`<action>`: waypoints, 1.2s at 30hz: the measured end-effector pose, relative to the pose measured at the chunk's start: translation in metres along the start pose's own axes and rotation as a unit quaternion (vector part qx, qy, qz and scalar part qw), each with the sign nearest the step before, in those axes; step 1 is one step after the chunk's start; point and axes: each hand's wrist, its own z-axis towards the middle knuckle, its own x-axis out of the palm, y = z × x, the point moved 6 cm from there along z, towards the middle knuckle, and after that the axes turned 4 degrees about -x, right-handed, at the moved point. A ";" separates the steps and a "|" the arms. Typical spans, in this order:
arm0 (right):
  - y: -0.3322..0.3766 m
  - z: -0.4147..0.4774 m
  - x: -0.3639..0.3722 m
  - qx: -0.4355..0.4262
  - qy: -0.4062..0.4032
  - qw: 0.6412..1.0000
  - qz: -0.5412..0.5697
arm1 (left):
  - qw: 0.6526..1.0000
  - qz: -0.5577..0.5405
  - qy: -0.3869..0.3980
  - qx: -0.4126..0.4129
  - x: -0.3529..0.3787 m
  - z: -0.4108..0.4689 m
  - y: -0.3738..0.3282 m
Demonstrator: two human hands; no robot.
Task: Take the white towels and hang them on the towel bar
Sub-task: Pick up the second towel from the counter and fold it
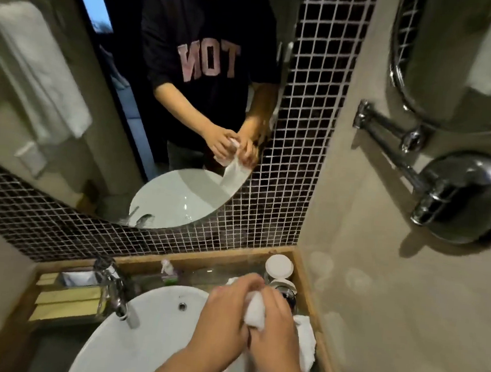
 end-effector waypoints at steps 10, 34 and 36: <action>0.218 0.017 -0.125 -0.195 -0.098 0.957 0.189 | 0.966 -0.171 -0.191 0.038 -0.211 -0.026 -0.058; 0.490 -0.034 -0.191 -0.555 -0.337 0.753 0.110 | 0.850 -0.353 -0.339 0.197 -0.428 -0.089 -0.116; 0.492 -0.032 -0.187 -0.567 -0.365 0.735 0.062 | 0.838 -0.370 -0.342 0.209 -0.430 -0.089 -0.121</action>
